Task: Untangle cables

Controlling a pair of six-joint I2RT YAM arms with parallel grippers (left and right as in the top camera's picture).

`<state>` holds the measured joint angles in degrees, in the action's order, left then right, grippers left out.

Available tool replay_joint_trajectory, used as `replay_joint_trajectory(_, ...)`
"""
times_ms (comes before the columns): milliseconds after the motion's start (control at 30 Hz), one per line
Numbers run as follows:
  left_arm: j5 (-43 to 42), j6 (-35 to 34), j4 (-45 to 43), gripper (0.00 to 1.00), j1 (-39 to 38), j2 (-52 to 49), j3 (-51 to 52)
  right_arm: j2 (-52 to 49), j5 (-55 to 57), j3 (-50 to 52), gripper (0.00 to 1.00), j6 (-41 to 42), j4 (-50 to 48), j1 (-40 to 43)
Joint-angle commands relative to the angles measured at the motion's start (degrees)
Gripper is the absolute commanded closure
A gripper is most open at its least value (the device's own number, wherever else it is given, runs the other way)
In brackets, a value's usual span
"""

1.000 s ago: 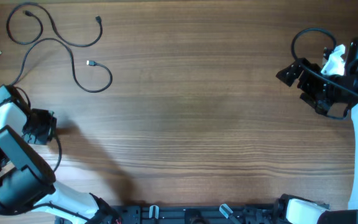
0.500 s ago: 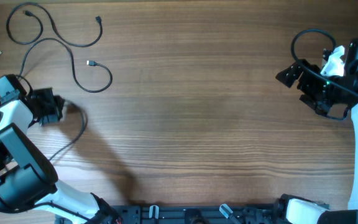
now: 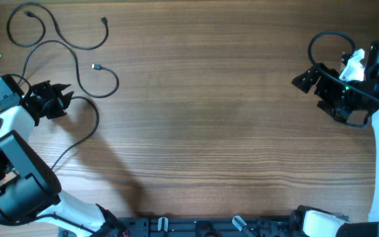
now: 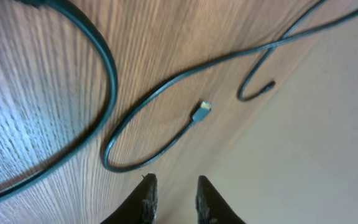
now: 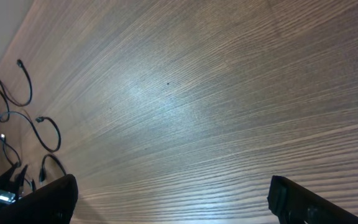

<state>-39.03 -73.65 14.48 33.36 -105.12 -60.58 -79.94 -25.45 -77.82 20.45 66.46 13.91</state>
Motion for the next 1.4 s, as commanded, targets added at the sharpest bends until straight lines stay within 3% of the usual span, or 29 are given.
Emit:
replay_joint_trajectory(0, -2.4, 1.9, -0.5, 0.60, -0.3, -0.2, 0.0, -0.5, 0.1, -0.4, 0.00, -0.8, 0.2, -0.2)
replay_joint_trajectory(100, -5.8, 9.2, -4.3, 0.47, -0.3, 0.1, -0.9, -0.5, 0.1, -0.4, 0.00, -0.7, 0.3, -0.2)
replay_joint_trajectory(233, -4.8, 17.2, 0.9, 0.39, -0.3, 4.0, -4.5, -0.5, 0.1, -0.4, 0.00, -0.8, 0.9, -0.2)
replay_joint_trajectory(333, 11.5, 24.5, 14.1, 0.31, -0.3, 8.3, -7.1, -0.5, 0.1, -0.4, 0.00, -0.8, 1.0, -0.2)
replay_joint_trajectory(433, 34.9, 25.3, 24.0, 0.24, 0.2, 9.7, -7.6, -0.5, 0.2, -0.4, 0.00, -0.8, 0.9, -0.2)
replay_joint_trajectory(467, 44.4, 25.2, 27.6, 0.15, 1.0, 9.4, -7.6, -0.5, 0.2, -0.1, 0.00, -0.8, 0.7, -0.2)
replay_joint_trajectory(500, 50.1, 25.2, 29.5, 0.04, 1.9, 9.3, -7.6, -0.5, 0.2, 0.3, 0.00, -0.8, 0.5, -0.2)
replay_joint_trajectory(600, 58.9, 25.2, 31.5, 0.00, 5.4, 9.3, -6.8, -0.5, 0.2, 2.4, 0.00, -0.8, -0.5, -0.2)
replay_joint_trajectory(800, 57.0, 24.8, 31.5, 0.00, 15.3, 9.3, -4.8, -0.5, 0.1, 6.2, 0.00, -0.7, -2.6, -0.2)
replay_joint_trajectory(900, 52.3, 24.9, 28.9, 0.00, 17.6, 9.3, -1.6, -0.5, -0.3, 6.2, 0.00, -0.2, -3.5, -0.2)
replay_joint_trajectory(1100, 53.2, 25.2, 21.1, 0.03, 17.6, 9.2, 5.8, -0.5, -0.3, 6.2, 0.00, 0.7, -3.7, -0.2)
replay_joint_trajectory(1367, 53.0, 25.2, 20.3, 0.08, 17.6, 7.1, 9.2, -0.5, -0.3, 6.2, 0.00, 2.2, -4.5, -0.2)
